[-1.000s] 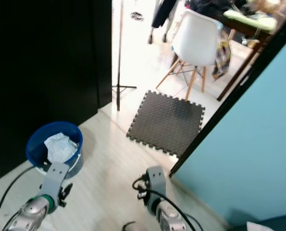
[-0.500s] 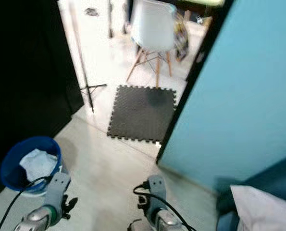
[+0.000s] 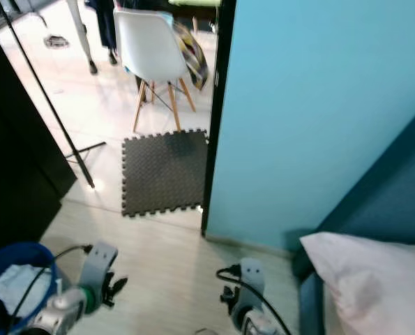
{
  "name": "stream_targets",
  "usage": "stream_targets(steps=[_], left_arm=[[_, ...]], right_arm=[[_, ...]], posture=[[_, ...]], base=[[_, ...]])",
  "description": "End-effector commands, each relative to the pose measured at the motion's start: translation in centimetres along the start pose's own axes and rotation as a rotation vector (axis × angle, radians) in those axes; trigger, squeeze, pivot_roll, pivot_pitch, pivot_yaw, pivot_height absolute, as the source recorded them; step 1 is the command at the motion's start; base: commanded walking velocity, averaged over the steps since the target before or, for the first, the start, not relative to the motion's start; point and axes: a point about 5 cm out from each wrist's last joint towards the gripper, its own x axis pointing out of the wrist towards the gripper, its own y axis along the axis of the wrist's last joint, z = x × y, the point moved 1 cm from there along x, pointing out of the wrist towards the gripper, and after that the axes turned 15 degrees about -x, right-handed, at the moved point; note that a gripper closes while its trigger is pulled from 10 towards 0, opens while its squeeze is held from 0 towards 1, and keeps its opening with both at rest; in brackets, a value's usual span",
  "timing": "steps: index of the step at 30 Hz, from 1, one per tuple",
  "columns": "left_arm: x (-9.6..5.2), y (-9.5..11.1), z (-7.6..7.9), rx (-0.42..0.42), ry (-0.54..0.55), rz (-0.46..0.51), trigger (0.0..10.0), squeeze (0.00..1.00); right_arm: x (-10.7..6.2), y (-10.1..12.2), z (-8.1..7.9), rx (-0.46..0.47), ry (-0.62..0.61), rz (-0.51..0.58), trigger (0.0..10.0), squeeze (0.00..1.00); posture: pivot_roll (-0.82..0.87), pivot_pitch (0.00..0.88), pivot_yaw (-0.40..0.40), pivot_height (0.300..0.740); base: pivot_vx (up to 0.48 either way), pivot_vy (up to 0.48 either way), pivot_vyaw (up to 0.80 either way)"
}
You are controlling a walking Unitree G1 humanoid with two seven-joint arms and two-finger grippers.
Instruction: Clean up the room
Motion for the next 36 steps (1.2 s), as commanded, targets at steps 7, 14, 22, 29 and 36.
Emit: stream_targets(steps=[7, 14, 22, 29, 36], left_arm=[[-0.2, -0.1, -0.5, 0.045, 0.032, 0.024, 10.0, 0.0], [0.0, 2.8, -0.1, 0.043, 0.004, 0.141, 10.0, 0.0], [-0.1, 7.6, 2.0, 0.064, -0.063, 0.331, 10.0, 0.0], [-0.8, 10.9, 4.7, 0.091, -0.165, 0.457, 10.0, 0.0], [-1.8, 13.4, 6.6, 0.079, -0.235, 0.538, 10.0, 0.0]], right_arm=[[0.0, 0.6, 0.2, -0.011, -0.011, 0.047, 10.0, 0.0], [0.1, 3.3, 1.1, -0.056, -0.039, 0.2, 10.0, 0.0], [-0.1, 7.4, 1.1, -0.103, -0.054, 0.393, 10.0, 0.0], [-0.5, 10.3, 1.7, -0.085, -0.101, 0.507, 10.0, 0.0], [-1.3, 12.1, 4.4, 0.019, -0.238, 0.576, 10.0, 0.0]], posture=[[-0.1, 0.028, 0.086, 0.74], [-0.11, 0.036, 0.087, 0.74], [-0.12, 0.044, 0.087, 0.74], [-0.12, 0.047, 0.089, 0.74], [-0.12, 0.049, 0.09, 0.74]], base=[[0.0, 0.0, -0.8], [0.0, 0.0, -0.8], [0.0, 0.0, -0.8], [0.0, 0.0, -0.8], [0.0, 0.0, -0.8]])
